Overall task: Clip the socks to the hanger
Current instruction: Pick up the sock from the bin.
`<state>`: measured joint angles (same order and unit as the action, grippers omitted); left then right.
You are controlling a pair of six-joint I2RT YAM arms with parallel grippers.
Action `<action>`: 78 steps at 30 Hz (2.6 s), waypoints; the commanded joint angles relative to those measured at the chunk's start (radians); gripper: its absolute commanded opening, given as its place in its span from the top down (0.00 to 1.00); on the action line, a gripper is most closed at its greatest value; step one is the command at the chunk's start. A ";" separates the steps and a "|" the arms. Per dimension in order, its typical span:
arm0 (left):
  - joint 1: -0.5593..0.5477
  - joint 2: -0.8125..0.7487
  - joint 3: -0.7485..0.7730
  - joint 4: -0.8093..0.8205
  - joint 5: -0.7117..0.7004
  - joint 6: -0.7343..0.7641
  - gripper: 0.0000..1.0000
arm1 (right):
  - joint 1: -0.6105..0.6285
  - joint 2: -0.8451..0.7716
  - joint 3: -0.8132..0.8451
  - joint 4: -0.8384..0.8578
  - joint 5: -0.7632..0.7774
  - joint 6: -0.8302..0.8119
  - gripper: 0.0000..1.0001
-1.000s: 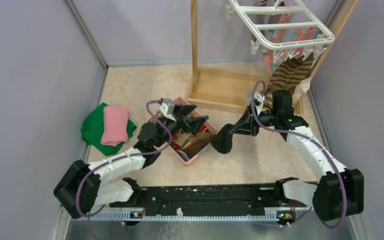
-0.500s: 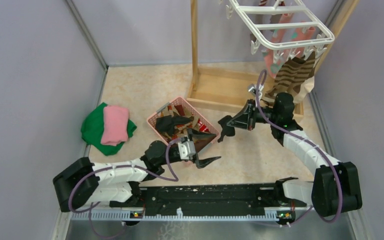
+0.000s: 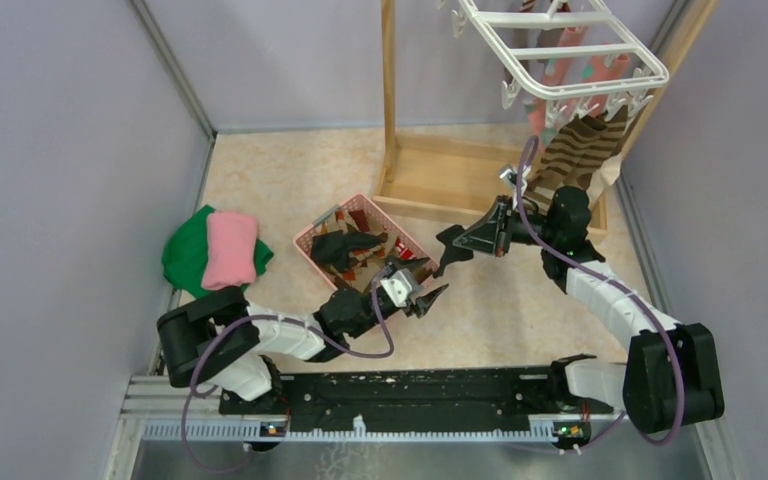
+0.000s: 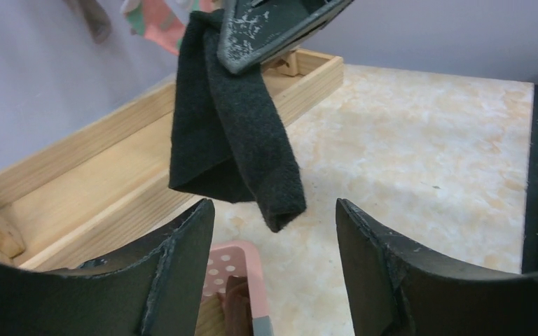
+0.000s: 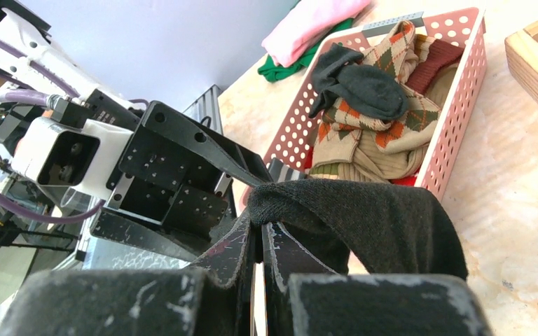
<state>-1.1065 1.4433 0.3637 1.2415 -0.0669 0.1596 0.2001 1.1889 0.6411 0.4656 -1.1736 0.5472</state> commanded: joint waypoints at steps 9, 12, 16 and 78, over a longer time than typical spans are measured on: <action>-0.007 0.140 0.052 0.310 -0.033 0.005 0.65 | -0.003 -0.015 -0.001 0.035 0.008 -0.001 1.00; -0.007 0.119 0.052 0.264 -0.002 0.024 0.93 | -0.004 -0.018 0.003 0.016 0.010 -0.021 1.00; -0.006 -0.007 0.048 0.053 -0.004 0.054 1.00 | -0.006 -0.028 0.053 -0.192 -0.027 -0.263 1.00; 0.047 -0.332 0.502 -1.100 0.353 0.203 0.24 | 0.059 -0.127 0.292 -1.345 -0.292 -1.568 1.00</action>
<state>-1.0855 1.2781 1.0191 -0.1452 0.3141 0.3832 0.2489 1.0637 0.8726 -0.8429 -1.4166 -0.9913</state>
